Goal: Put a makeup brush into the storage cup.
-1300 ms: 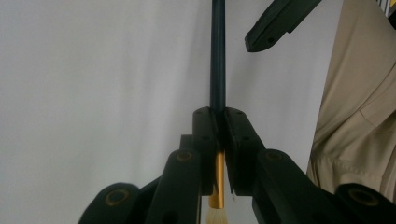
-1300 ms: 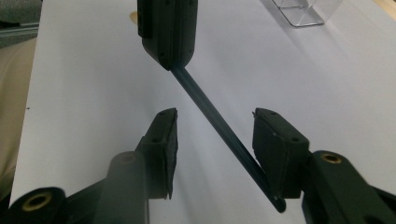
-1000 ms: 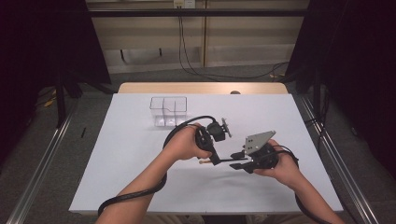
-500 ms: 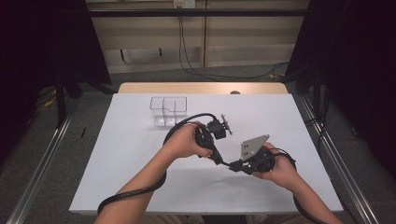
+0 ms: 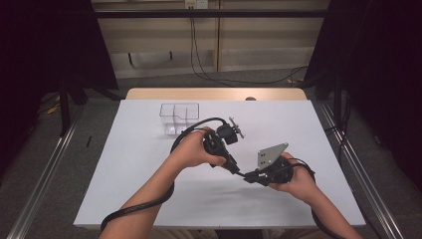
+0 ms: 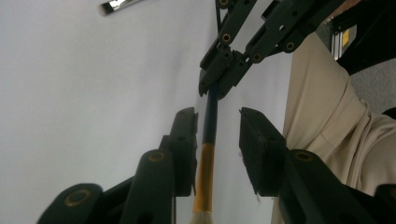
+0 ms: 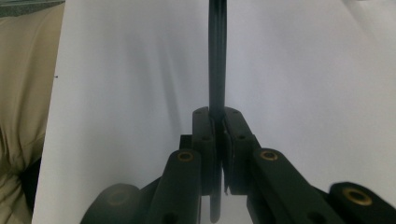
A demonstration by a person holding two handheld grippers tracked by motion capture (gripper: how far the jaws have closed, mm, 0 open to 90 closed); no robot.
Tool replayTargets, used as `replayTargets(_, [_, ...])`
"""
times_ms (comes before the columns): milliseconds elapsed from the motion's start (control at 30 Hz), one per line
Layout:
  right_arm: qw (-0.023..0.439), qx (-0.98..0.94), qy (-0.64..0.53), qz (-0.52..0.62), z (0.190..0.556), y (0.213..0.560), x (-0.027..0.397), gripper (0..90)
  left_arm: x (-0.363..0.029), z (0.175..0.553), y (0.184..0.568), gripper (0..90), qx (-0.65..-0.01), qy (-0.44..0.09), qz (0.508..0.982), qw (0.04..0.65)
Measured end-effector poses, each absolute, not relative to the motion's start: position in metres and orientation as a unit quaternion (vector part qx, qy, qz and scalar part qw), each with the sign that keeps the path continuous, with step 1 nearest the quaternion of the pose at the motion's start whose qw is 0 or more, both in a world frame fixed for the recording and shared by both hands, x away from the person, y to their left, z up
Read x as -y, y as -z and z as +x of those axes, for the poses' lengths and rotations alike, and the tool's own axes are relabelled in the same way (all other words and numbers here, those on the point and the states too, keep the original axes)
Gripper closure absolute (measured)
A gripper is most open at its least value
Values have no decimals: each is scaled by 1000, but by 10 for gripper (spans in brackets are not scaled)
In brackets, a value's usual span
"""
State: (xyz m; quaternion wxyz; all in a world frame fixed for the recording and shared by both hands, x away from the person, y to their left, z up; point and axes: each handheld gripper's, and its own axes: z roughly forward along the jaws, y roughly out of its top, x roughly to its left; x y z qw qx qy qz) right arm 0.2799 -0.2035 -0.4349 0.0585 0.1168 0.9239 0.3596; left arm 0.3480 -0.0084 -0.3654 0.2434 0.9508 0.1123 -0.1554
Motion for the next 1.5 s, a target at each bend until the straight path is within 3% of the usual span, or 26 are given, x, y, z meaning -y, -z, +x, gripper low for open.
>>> replayTargets(167, [58, -921, -363, 127, 281, 435, 205, 854, 3, 350, 365, 488, -103, 141, 950, 260])
replayTargets(400, [53, -917, -371, 139, 282, 436, 209, 855, -3, 348, 366, 409, -105, 129, 940, 298])
replayTargets(700, [54, -911, -378, 152, 282, 437, 212, 854, -16, 347, 366, 136, -136, 112, 914, 365])
replayTargets(933, [50, -905, -391, 160, 283, 438, 213, 854, -26, 345, 366, 65, -141, 92, 894, 415])
replayTargets(1500, [44, -872, -445, 199, 282, 438, 217, 854, -37, 340, 373, 54, -156, 57, 855, 491])
